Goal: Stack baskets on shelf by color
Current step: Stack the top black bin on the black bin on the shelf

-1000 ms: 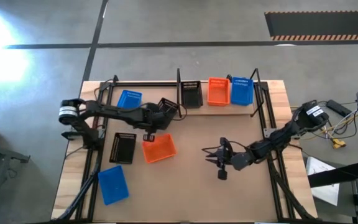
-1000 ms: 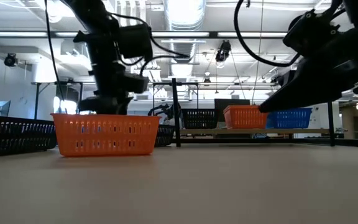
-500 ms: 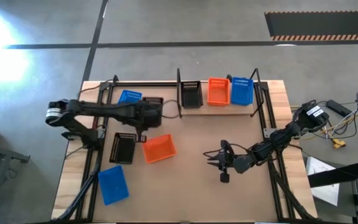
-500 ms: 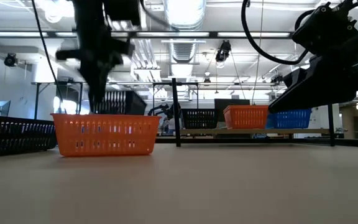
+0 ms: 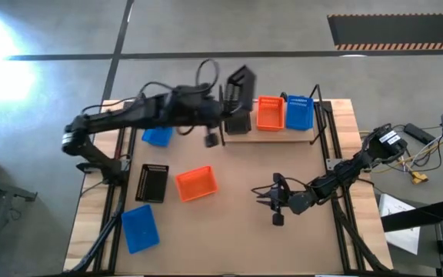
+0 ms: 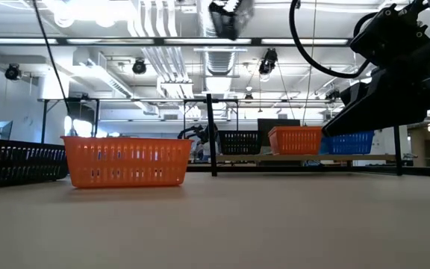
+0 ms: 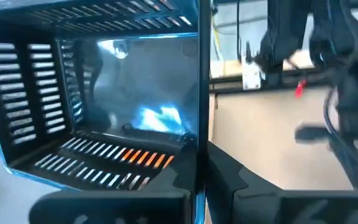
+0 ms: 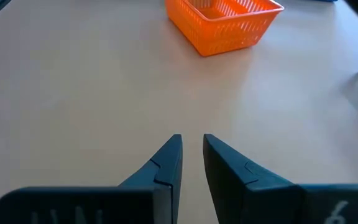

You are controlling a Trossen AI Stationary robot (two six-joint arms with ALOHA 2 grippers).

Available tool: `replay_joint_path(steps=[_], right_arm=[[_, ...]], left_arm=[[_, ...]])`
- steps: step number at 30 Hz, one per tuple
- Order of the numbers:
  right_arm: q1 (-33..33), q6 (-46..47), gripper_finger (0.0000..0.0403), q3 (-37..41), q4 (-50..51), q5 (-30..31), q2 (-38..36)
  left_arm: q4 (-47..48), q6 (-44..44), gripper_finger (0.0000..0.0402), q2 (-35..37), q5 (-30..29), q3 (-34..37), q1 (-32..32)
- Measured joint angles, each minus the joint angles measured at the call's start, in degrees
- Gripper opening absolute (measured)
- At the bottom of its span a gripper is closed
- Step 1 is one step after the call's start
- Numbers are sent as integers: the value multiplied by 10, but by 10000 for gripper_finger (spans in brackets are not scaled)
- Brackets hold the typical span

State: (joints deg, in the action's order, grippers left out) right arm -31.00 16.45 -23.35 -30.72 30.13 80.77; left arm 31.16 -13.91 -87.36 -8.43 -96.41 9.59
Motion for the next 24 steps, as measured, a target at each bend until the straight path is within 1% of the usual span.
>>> replay_joint_path(steps=[3,7,10,13,16,19,24], right_arm=[[0,0,57,0,-1,0,0],[0,5,57,0,-3,0,0],[0,12,57,0,-3,1,0],[0,16,57,0,-3,1,0],[0,16,57,0,-3,0,0],[0,16,57,0,-3,0,0],[0,16,57,0,-3,0,0]], left_arm=[[14,0,0,-70,5,-53,21],[124,1,0,-171,1,-146,39],[211,0,0,-238,-34,-209,40],[267,0,0,-290,-68,-253,39],[300,0,0,-328,-93,-273,38],[305,0,0,-348,-116,-274,38],[308,0,0,-353,-117,-266,38]])
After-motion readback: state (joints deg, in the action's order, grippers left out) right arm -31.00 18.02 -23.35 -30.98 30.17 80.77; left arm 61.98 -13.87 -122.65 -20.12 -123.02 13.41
